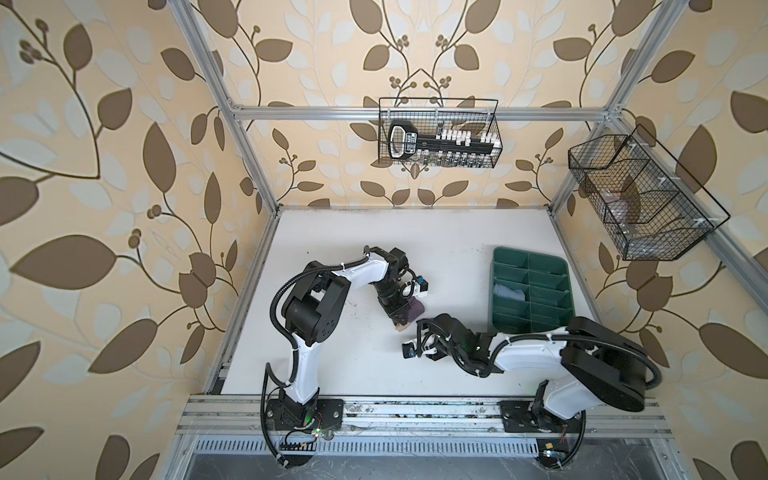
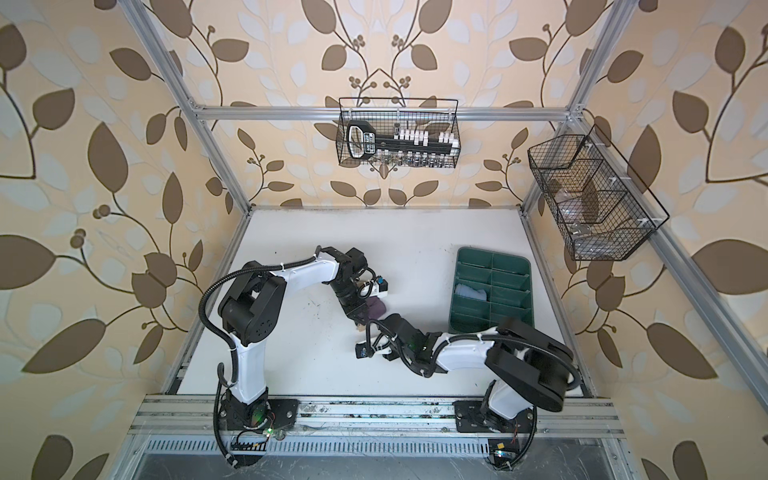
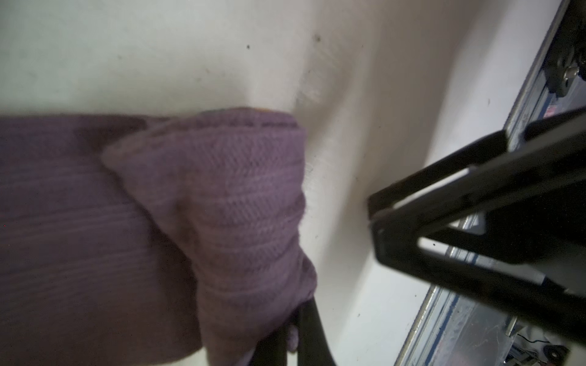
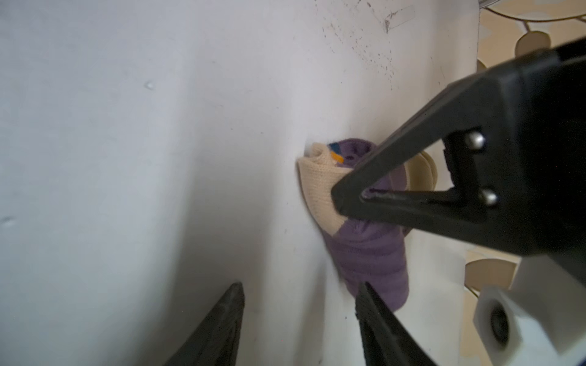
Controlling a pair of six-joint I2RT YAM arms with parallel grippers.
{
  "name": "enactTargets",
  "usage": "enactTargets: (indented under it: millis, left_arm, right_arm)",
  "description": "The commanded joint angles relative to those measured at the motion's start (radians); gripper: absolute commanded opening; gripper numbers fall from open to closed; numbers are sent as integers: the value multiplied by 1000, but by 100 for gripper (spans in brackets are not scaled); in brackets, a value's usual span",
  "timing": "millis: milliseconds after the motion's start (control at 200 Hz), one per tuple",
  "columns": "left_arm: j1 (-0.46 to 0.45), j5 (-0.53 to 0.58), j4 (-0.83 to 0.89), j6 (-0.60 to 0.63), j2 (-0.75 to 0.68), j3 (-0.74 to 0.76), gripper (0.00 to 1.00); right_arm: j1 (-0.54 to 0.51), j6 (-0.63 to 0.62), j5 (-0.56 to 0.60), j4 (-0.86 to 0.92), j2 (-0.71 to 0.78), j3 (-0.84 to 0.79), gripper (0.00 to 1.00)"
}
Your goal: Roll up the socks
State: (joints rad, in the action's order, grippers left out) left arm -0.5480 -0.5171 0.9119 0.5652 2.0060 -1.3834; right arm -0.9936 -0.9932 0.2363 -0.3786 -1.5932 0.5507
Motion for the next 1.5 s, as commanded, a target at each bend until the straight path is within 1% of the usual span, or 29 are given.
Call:
enactTargets:
  millis: [0,185,275,325,370,445,465,545,630,675,730,775,850,930,985,1035,1070,1125,1160,1200,1235,1320,1365,1380,1390,1440,1500]
  left_arm:
    - [11,72,-11,-11,34,11,0]
    - [11,71,-12,-11,38,9,0]
    - [12,75,-9,-14,43,1,0]
    - [12,75,-8,-17,46,-2,0]
    - [13,75,-10,-18,43,-1,0]
    - [13,77,-26,-26,25,11,0]
    - [13,85,-36,-33,19,15,0]
    - [13,138,-64,-63,-14,28,0]
    - [14,165,-89,-91,-73,41,13]
    - [13,174,-112,-109,-117,56,23]
    - [13,171,-125,-113,-177,74,27]
    - [13,193,-146,-131,-230,95,30]
    - [16,233,-175,-142,-333,130,31]
    - [20,329,-229,-164,-460,183,32]
    - [19,422,-275,-182,-556,227,34]
    - [19,506,-314,-194,-681,275,35]
    - [19,548,-333,-191,-760,312,38]
    - [19,605,-359,-203,-887,370,48]
    - [19,588,-358,-201,-966,403,54]
    - [20,527,-328,-172,-1051,433,55]
    - [19,483,-300,-171,-1121,453,58]
    - [20,374,-252,-180,-1270,497,72]
    - [19,327,-242,-182,-1332,516,84]
    - [19,314,-241,-186,-1353,522,96]
    - [19,306,-242,-187,-1364,526,98]
    - [19,274,-245,-185,-1406,540,99]
    - [19,270,-250,-198,-1427,544,99]
  right_arm:
    - [30,-108,22,-151,-80,63,59]
    - [65,-138,-8,-127,-166,112,57]
    - [75,-143,-30,-59,-191,138,49]
    - [79,-142,-41,-14,-201,146,42]
    - [79,-137,-47,44,-208,160,32]
    - [76,-109,-46,145,-209,180,6]
    - [75,-102,-45,165,-206,182,0]
    - [68,-63,-30,256,-185,181,0]
    - [57,7,4,381,-157,195,0]
    - [52,59,18,458,-143,211,0]
    - [49,126,14,565,-120,233,0]
    - [48,180,-6,636,-95,246,0]
    - [35,258,-45,720,-51,253,0]
    - [24,341,-91,810,-30,279,0]
    - [22,393,-131,883,-39,312,0]
    - [23,430,-174,956,-66,357,0]
    - [25,452,-198,1008,-96,392,0]
    - [32,487,-233,1082,-149,453,0]
    - [40,499,-271,1129,-185,493,0]
    - [54,512,-319,1174,-224,536,0]
    - [70,524,-359,1206,-256,575,0]
    - [106,549,-472,1259,-322,658,0]
    - [125,554,-524,1284,-353,699,0]
    - [132,552,-539,1291,-363,719,0]
    - [136,547,-551,1296,-369,728,0]
    - [158,528,-604,1307,-398,760,0]
    - [188,493,-674,1311,-429,785,0]
